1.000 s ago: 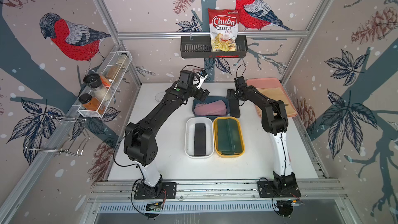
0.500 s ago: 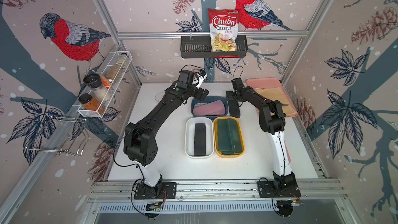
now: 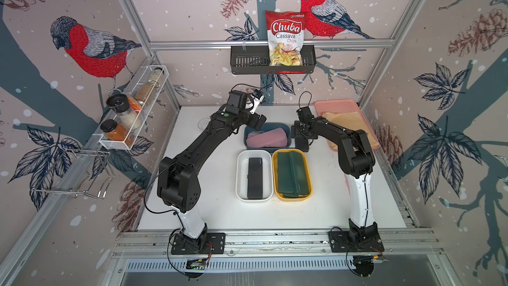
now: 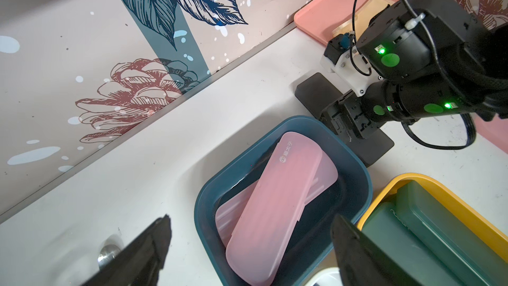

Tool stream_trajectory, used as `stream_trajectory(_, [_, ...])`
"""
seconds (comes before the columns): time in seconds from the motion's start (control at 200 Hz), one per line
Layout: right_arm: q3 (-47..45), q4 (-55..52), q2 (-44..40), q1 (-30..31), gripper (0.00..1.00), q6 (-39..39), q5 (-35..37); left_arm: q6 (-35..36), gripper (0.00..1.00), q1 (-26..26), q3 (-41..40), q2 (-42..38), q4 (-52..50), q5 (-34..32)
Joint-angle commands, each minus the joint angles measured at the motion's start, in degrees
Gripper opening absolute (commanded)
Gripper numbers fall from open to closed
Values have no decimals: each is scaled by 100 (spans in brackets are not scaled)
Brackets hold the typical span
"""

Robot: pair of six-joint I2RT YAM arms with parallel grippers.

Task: Place the pencil cases by color into the storage box
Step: Pick up the pencil case from the center of the board.

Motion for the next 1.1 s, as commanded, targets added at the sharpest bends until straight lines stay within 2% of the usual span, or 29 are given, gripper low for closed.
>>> stream_trajectory(0.0, [-187,-180,-124,35,88,111,67,-84,95,9,-75,-105,188,21])
stream_trajectory(0.145, [-177,-172,-127,20,75,125,127,-131,94,10,-148,-189,212,-13])
stream_trajectory(0.355, [-138,-169,-147,-4,66,101,153,-316,94,15,-326,-380,329,-150])
stream_trajectory(0.625, [-283,-31,-407,-59,62,-36,196,-795,95,14,-170,-422,-51,-377])
stream_trajectory(1.096, [-1043,386,-1476,-154,60,-494,164,-1325,94,75,-745,-991,66,-540])
